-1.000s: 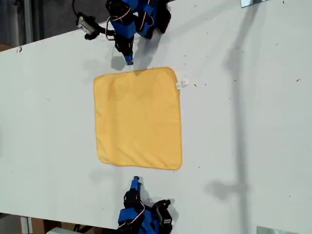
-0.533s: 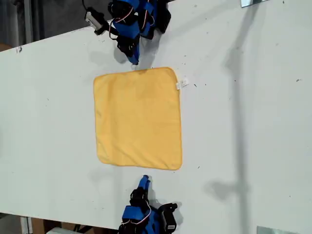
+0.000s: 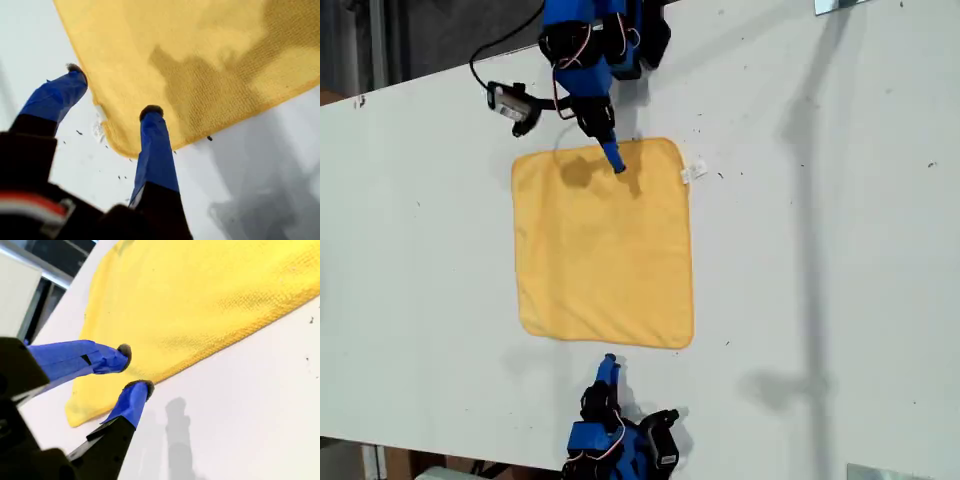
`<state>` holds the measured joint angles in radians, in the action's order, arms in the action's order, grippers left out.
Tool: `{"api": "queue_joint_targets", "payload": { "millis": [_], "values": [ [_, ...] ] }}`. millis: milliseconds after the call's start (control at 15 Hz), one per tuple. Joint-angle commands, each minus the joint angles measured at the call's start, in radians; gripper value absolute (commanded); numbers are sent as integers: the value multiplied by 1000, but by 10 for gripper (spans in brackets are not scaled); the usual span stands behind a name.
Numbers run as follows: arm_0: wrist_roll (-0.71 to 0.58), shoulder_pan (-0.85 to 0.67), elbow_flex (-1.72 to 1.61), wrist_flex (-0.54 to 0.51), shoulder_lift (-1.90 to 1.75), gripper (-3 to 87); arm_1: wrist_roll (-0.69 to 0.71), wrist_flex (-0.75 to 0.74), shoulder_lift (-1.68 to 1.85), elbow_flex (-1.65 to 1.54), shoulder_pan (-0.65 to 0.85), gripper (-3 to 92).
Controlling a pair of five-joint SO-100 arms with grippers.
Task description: Grasp corners of a square towel and fold twice.
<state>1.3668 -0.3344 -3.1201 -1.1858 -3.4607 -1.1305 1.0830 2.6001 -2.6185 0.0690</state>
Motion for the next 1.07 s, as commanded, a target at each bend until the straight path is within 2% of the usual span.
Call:
{"api": "queue_joint_targets", "payload": {
  "millis": [0,200,333,667,733,867,1000],
  "values": [
    [31,-5,-6,2,-5,102,14,3,-282,137,-137,273],
    [40,-8,-6,-8,-5,100,-75,31,-423,160,-282,280],
    [46,-9,-6,-9,-5,98,-103,-32,-554,190,-342,282],
    [46,-6,-6,-12,-5,95,-72,-140,-796,311,-325,277],
    [44,-3,-6,-12,-5,94,-54,-163,-853,333,-314,231],
    [38,3,-6,-14,-5,93,-54,-166,-959,393,-308,2],
    [32,21,-6,-6,-5,90,-60,-164,-973,405,-311,-1]
  ]
}}
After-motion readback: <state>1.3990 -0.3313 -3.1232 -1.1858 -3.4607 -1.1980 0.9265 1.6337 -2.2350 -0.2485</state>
